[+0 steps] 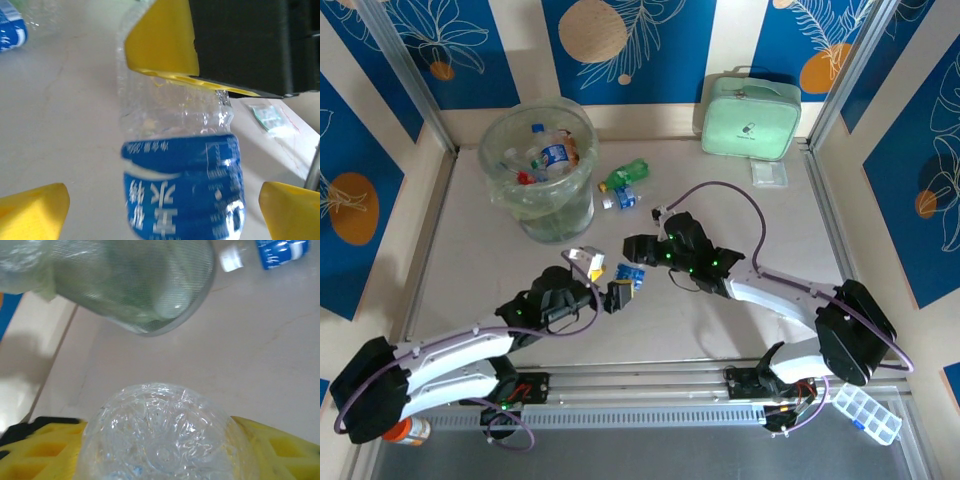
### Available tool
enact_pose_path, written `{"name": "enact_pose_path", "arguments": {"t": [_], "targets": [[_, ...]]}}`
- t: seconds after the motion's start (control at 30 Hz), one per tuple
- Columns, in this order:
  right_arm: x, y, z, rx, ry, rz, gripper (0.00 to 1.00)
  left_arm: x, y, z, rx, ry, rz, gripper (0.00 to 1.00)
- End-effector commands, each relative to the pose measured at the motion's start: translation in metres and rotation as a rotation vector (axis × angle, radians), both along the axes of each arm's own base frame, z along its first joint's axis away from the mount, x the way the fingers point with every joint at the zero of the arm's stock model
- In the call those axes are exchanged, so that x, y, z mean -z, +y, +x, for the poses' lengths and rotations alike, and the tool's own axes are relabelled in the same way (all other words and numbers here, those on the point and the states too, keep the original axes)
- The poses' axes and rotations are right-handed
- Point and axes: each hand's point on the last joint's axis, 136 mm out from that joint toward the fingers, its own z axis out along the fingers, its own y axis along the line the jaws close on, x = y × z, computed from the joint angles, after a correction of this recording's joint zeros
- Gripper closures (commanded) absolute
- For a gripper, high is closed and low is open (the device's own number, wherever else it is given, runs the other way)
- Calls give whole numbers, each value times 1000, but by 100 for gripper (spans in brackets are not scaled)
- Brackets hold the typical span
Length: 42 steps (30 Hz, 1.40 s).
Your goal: Put the plastic bottles in the bin
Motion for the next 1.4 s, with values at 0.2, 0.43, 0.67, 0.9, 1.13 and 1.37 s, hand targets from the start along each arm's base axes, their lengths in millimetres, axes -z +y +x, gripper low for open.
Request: {"name": "enact_pose_path", "arguments": {"t": [0.2, 0.43, 0.67, 0.9, 1.13, 1.37], "targets": [[-26, 26, -23, -155, -78, 93, 57, -24, -29, -9, 144, 10, -109, 8], [-26, 30, -28, -161, -85, 92, 57, -24, -21, -3, 109, 15, -96, 35], [-21, 29, -26, -133, -99, 60, 50, -23, -24, -5, 135, 17, -102, 52], [-24, 20, -24, -78, -157, 10, 0, -18, -17, 0, 87, 12, -75, 56], [-31, -10, -17, 53, -246, -14, 1, -20, -6, 4, 32, -16, -53, 58], [-39, -25, -16, 102, -316, -19, 0, -28, 3, 5, -3, -40, -50, 58]]}}
